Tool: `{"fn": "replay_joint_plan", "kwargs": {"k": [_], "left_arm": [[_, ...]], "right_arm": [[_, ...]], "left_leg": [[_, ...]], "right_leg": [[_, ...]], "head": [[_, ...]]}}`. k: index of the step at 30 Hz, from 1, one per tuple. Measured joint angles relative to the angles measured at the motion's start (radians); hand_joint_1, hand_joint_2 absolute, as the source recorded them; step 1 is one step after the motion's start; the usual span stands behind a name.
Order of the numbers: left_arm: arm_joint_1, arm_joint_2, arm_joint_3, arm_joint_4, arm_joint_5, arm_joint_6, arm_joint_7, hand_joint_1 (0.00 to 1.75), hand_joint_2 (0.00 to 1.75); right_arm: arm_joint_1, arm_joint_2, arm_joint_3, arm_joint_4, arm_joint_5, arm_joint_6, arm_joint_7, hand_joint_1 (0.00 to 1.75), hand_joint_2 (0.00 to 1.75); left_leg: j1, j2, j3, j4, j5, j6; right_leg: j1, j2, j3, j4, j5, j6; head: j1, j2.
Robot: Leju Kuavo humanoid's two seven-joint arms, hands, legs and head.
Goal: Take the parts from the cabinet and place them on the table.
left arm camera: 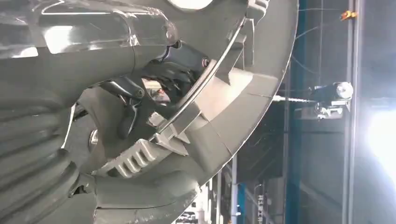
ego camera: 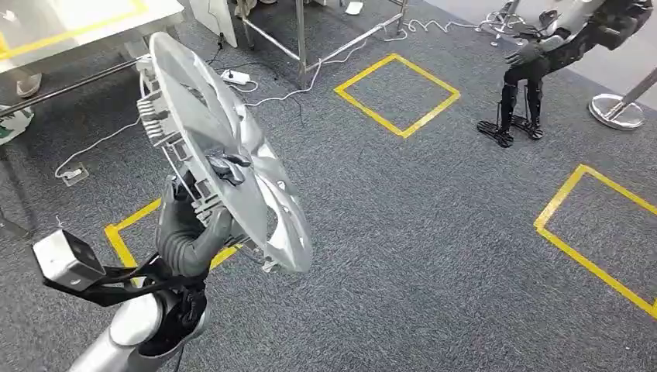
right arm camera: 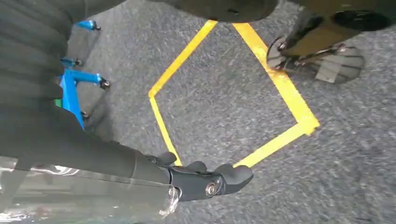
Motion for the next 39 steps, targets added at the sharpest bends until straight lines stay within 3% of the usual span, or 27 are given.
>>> {"fn": "replay_joint_plan", "kwargs": {"k": [3, 5, 7, 8, 9, 11, 12, 13, 14, 16, 18, 19, 20, 21, 22, 23, 24, 26, 28, 29, 30, 33, 34, 35, 36, 38, 39], "left_arm": [[0.000, 0.001, 0.000, 0.000, 0.007, 0.000, -0.002, 1.75, 1.75], [-0.001, 0.002, 0.000, 0.000, 0.008, -0.001, -0.005, 1.75, 1.75], [0.001, 0.002, 0.000, 0.001, 0.010, -0.001, -0.011, 1.75, 1.75], [0.002, 0.002, 0.000, 0.003, 0.011, -0.001, -0.014, 1.75, 1.75], [0.003, 0.002, 0.000, 0.004, 0.013, -0.001, -0.014, 1.75, 1.75], [0.003, 0.002, 0.000, 0.007, 0.013, 0.000, -0.015, 1.75, 1.75], [0.003, 0.002, 0.000, 0.007, 0.013, -0.001, -0.017, 1.75, 1.75], [0.002, 0.002, 0.000, 0.007, 0.013, -0.001, -0.018, 1.75, 1.75], [0.001, 0.002, 0.000, 0.008, 0.013, -0.001, -0.018, 1.75, 1.75], [0.002, 0.002, 0.000, 0.007, 0.013, -0.001, -0.020, 1.75, 1.75], [0.002, 0.003, 0.000, 0.007, 0.013, -0.001, -0.020, 1.75, 1.75], [0.001, 0.003, 0.000, 0.007, 0.013, -0.001, -0.020, 1.75, 1.75], [0.000, 0.003, 0.000, 0.007, 0.013, -0.001, -0.020, 1.75, 1.75], [0.000, 0.003, 0.000, 0.007, 0.013, -0.001, -0.020, 1.75, 1.75], [0.000, 0.003, 0.000, 0.007, 0.013, -0.001, -0.020, 1.75, 1.75], [0.000, 0.003, 0.000, 0.007, 0.013, -0.001, -0.020, 1.75, 1.75], [0.001, 0.003, 0.000, 0.008, 0.013, -0.001, -0.020, 1.75, 1.75], [0.001, 0.003, -0.001, 0.008, 0.013, -0.001, -0.020, 1.75, 1.75], [0.000, 0.003, -0.001, 0.008, 0.013, -0.001, -0.020, 1.75, 1.75], [-0.001, 0.003, -0.001, 0.008, 0.013, -0.001, -0.020, 1.75, 1.75], [-0.004, 0.003, -0.002, 0.008, 0.013, -0.001, -0.019, 1.75, 1.75], [-0.004, 0.003, -0.002, 0.008, 0.010, -0.001, -0.018, 1.75, 1.75], [-0.003, 0.004, -0.001, 0.007, 0.010, -0.001, -0.016, 1.75, 1.75], [-0.001, 0.005, -0.001, 0.006, 0.010, -0.002, -0.017, 1.75, 1.75], [-0.009, 0.004, -0.002, 0.006, 0.009, -0.002, -0.017, 1.75, 1.75], [-0.009, 0.004, -0.003, 0.007, 0.009, -0.002, -0.016, 1.75, 1.75], [-0.009, 0.004, -0.005, 0.008, 0.009, -0.002, -0.016, 1.75, 1.75]], "right_arm": [[-0.003, 0.002, 0.000, 0.000, 0.007, 0.000, 0.000, 0.00, 1.75], [-0.004, 0.005, 0.000, -0.001, 0.007, 0.000, 0.001, 0.00, 1.75], [0.001, 0.004, 0.000, 0.000, 0.007, 0.006, 0.001, 0.00, 1.75], [0.003, 0.004, 0.000, 0.000, 0.007, 0.008, 0.001, 0.00, 1.75], [0.004, 0.004, 0.000, 0.000, 0.007, 0.008, 0.001, 0.00, 1.75], [0.002, 0.004, 0.000, 0.000, 0.007, 0.008, 0.001, 0.00, 1.75], [0.000, 0.004, 0.000, 0.000, 0.007, 0.008, 0.000, 0.00, 1.75], [-0.001, 0.004, 0.000, 0.000, 0.008, 0.008, 0.000, 0.00, 1.75], [-0.003, 0.001, 0.000, 0.000, 0.008, 0.008, 0.000, 0.00, 1.75], [-0.006, 0.001, 0.000, 0.000, 0.010, 0.008, -0.001, 0.00, 1.75], [-0.005, 0.000, 0.000, 0.000, 0.010, 0.007, -0.001, 0.00, 1.75], [-0.006, 0.000, 0.000, 0.000, 0.010, 0.007, -0.001, 0.00, 1.75], [-0.006, 0.000, 0.000, 0.000, 0.010, 0.007, -0.001, 0.00, 1.75], [-0.005, 0.000, 0.000, 0.000, 0.010, 0.007, -0.001, 0.00, 1.75], [-0.003, 0.000, 0.000, 0.000, 0.010, 0.006, -0.001, 0.00, 1.75], [-0.002, 0.000, 0.000, 0.000, 0.010, 0.006, -0.001, 0.00, 1.75], [-0.002, 0.000, 0.000, 0.000, 0.010, 0.006, -0.001, 0.00, 1.75], [-0.002, 0.000, 0.000, 0.000, 0.010, 0.006, -0.001, 0.00, 1.75], [-0.004, 0.000, 0.000, 0.000, 0.007, 0.006, -0.001, 0.00, 1.75], [-0.004, -0.002, 0.000, 0.000, 0.007, 0.006, -0.001, 0.00, 1.75], [-0.003, -0.004, -0.001, 0.000, 0.006, 0.006, -0.001, 0.00, 1.75], [-0.011, -0.003, -0.001, 0.000, 0.006, 0.007, -0.001, 0.00, 1.75], [-0.011, 0.001, -0.001, -0.002, 0.006, 0.008, -0.002, 0.00, 1.75], [-0.013, 0.000, -0.001, -0.002, 0.006, 0.008, -0.002, 0.00, 1.75], [-0.012, 0.000, -0.001, -0.002, 0.006, 0.008, -0.003, 0.00, 1.75], [-0.005, 0.000, -0.001, -0.001, 0.006, 0.008, -0.003, 0.00, 1.75], [-0.003, 0.000, -0.001, -0.001, 0.006, 0.008, -0.003, 0.00, 1.75]], "left_leg": [[0.004, -0.021, -0.006, -0.011, 0.013, -0.021], [-0.002, 0.062, -0.025, 0.030, -0.033, -0.019], [0.000, 0.071, -0.087, 0.178, -0.114, -0.027], [0.001, 0.070, -0.115, 0.245, -0.138, -0.031], [0.002, 0.070, -0.126, 0.271, -0.140, -0.034], [0.005, 0.075, -0.081, 0.196, -0.080, -0.040], [0.007, 0.095, -0.026, 0.100, -0.033, -0.043], [0.007, 0.132, 0.023, 0.011, -0.006, -0.045], [-0.007, 0.171, 0.031, -0.006, -0.028, -0.041], [-0.003, 0.148, 0.024, -0.008, -0.020, -0.017], [-0.003, 0.124, 0.021, -0.009, -0.015, -0.006], [0.000, 0.113, 0.021, -0.012, -0.012, 0.001], [0.001, 0.102, 0.021, -0.012, -0.009, 0.005], [0.001, 0.093, 0.020, -0.012, -0.008, 0.007], [0.000, 0.078, 0.017, -0.012, -0.006, 0.010], [-0.001, 0.064, 0.014, -0.012, -0.004, 0.013], [-0.002, 0.050, 0.012, -0.012, -0.002, 0.014], [-0.003, 0.019, 0.012, -0.012, 0.000, 0.016], [-0.002, -0.009, 0.013, -0.012, 0.004, 0.013], [-0.001, -0.022, 0.009, -0.011, 0.007, 0.009], [-0.001, -0.034, 0.004, -0.009, 0.010, 0.003], [0.007, -0.065, -0.011, -0.017, 0.026, -0.021], [0.007, -0.059, -0.014, -0.013, 0.020, -0.023], [-0.006, 0.009, -0.022, -0.001, 0.003, -0.024], [-0.003, 0.060, -0.049, 0.063, -0.046, -0.029], [0.003, 0.070, -0.109, 0.209, -0.114, -0.036], [0.005, 0.070, -0.130, 0.260, -0.128, -0.041]], "right_leg": [[0.002, -0.019, 0.002, -0.020, 0.008, -0.008], [-0.002, -0.036, 0.010, -0.045, 0.025, -0.014], [-0.003, -0.055, 0.008, -0.044, 0.027, -0.016], [-0.003, -0.064, 0.008, -0.044, 0.026, -0.016], [-0.003, -0.072, 0.008, -0.043, 0.026, -0.015], [-0.005, -0.089, 0.008, -0.039, 0.023, -0.011], [-0.007, -0.095, 0.008, -0.033, 0.019, -0.006], [-0.007, -0.102, 0.008, -0.023, 0.012, 0.001], [0.000, -0.104, 0.005, -0.017, 0.007, 0.008], [0.003, -0.117, 0.003, -0.012, 0.005, 0.011], [0.000, -0.134, 0.004, -0.012, 0.003, 0.014], [-0.003, -0.111, 0.002, -0.002, -0.010, 0.024], [-0.007, -0.078, -0.011, 0.034, -0.041, 0.031], [-0.009, -0.066, -0.034, 0.090, -0.076, 0.035], [-0.010, -0.061, -0.077, 0.192, -0.126, 0.038], [-0.010, -0.060, -0.111, 0.264, -0.154, 0.038], [-0.010, -0.059, -0.130, 0.305, -0.160, 0.036], [-0.009, -0.053, -0.104, 0.248, -0.103, 0.026], [-0.007, -0.023, -0.024, 0.071, -0.006, 0.010], [-0.007, 0.023, 0.000, 0.012, 0.004, 0.003], [-0.009, 0.024, 0.002, -0.003, 0.004, 0.000], [-0.004, 0.000, 0.005, -0.015, 0.004, -0.006], [-0.018, -0.018, 0.013, -0.040, 0.018, -0.006], [-0.013, -0.025, 0.015, -0.047, 0.023, -0.008], [-0.010, -0.037, 0.015, -0.051, 0.028, -0.014], [-0.009, -0.060, 0.012, -0.048, 0.028, -0.014], [-0.009, -0.072, 0.011, -0.046, 0.027, -0.013]], "head": [[0.000, 0.000], [-0.005, 0.000], [-0.006, 0.000], [-0.005, 0.000], [-0.006, 0.000], [-0.006, 0.000], [-0.006, 0.000], [-0.006, 0.000], [-0.009, 0.000], [-0.004, 0.000], [-0.005, 0.000], [-0.005, 0.000], [-0.003, 0.000], [-0.003, 0.000], [-0.003, 0.000], [-0.003, 0.000], [-0.003, 0.000], [-0.003, 0.000], [-0.003, 0.000], [-0.003, 0.000], [-0.005, 0.000], [-0.001, 0.000], [-0.001, 0.000], [-0.005, 0.000], [-0.013, 0.000], [-0.013, 0.000], [-0.013, 0.000]]}}
